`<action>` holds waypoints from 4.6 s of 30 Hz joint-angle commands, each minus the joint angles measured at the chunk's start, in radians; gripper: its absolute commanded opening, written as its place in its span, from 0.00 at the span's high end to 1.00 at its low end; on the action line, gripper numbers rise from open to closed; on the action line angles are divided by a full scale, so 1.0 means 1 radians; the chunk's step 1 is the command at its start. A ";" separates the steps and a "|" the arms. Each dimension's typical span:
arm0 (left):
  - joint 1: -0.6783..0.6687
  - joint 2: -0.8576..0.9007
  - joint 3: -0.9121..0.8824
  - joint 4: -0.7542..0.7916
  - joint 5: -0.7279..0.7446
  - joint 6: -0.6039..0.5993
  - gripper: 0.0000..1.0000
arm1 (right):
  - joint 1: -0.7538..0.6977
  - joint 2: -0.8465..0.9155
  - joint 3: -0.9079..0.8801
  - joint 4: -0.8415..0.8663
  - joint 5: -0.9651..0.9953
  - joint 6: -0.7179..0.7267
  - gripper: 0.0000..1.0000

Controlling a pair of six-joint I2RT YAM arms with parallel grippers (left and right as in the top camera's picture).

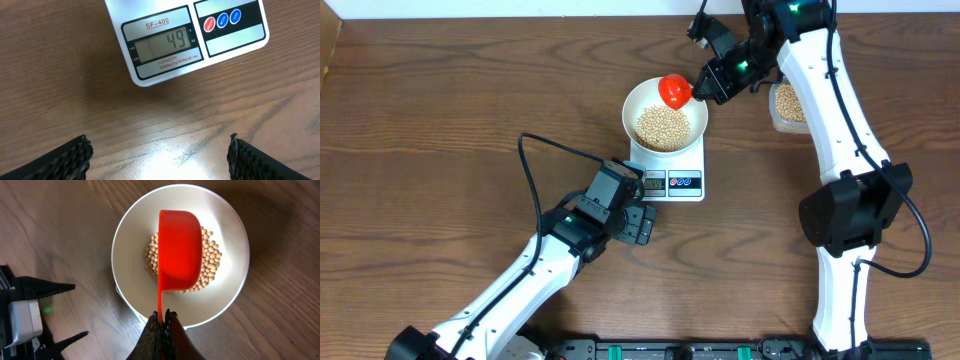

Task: Scoop item into bowl and weigh 50g on scale
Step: 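Hold the red scoop tilted over the bowl, tapping out beans, then carry the red scoop with the right gripper to the soybean tub, then dip the red scoop into the soybeans in the tub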

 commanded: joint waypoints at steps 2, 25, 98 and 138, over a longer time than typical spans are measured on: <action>0.004 -0.012 -0.002 -0.003 -0.005 0.010 0.11 | 0.004 -0.036 0.021 -0.004 -0.025 -0.013 0.99; 0.004 -0.012 -0.002 -0.003 -0.005 0.010 0.11 | 0.003 -0.036 0.021 -0.008 -0.026 -0.032 0.99; 0.004 -0.012 -0.002 -0.003 -0.005 0.010 0.11 | -0.203 -0.141 0.056 0.008 0.003 0.065 0.99; 0.004 -0.012 -0.002 -0.003 -0.005 0.010 0.11 | -0.340 -0.120 -0.074 -0.092 0.446 0.243 0.99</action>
